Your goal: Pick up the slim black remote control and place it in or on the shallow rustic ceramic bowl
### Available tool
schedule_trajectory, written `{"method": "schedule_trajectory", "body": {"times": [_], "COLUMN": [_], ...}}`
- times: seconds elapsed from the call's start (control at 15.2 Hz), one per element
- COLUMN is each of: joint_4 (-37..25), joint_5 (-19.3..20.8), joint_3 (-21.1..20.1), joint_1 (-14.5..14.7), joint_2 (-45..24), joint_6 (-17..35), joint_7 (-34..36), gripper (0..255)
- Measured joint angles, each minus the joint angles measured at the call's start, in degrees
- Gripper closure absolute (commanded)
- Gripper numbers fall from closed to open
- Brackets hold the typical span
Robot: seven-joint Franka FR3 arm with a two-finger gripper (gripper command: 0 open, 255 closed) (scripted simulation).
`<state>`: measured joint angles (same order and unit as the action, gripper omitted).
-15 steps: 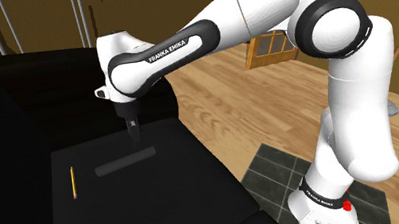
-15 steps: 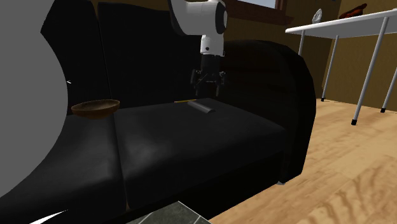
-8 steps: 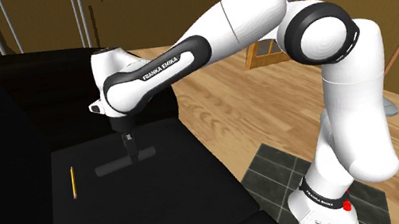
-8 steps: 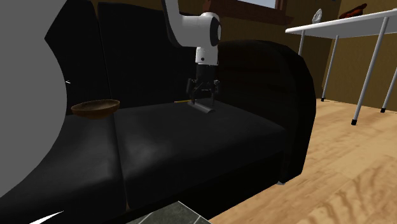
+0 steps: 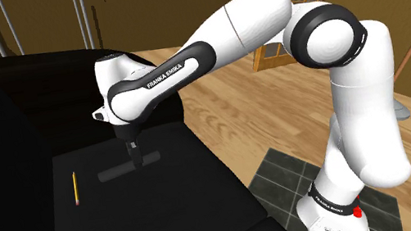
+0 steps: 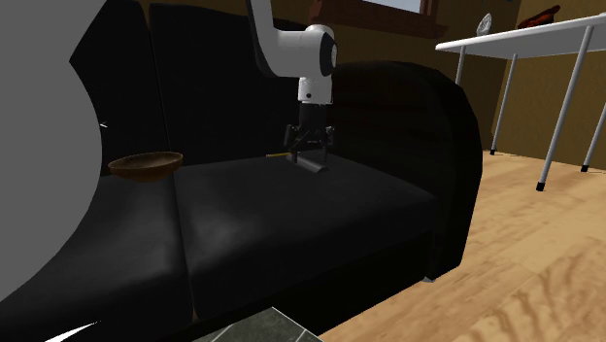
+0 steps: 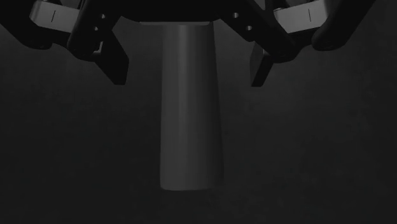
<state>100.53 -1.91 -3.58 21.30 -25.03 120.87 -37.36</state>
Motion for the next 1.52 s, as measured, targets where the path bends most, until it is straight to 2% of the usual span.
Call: {"method": "schedule_trajectory", "body": {"times": [0.07,0.13,0.86,1.52], "joint_4": [0.00,0.00,-0.13,-2.99], "joint_5": [0.00,0.00,0.01,-0.09], "joint_3": [0.00,0.00,0.01,-0.08], "joint_1": [0.00,0.00,-0.01,-0.03], "joint_2": [0.00,0.00,0.25,3.34], "joint_6": [0.00,0.00,-0.26,-6.31], "joint_7": [0.00,0.00,0.00,0.27], "gripper": [0,255,255,255]}}
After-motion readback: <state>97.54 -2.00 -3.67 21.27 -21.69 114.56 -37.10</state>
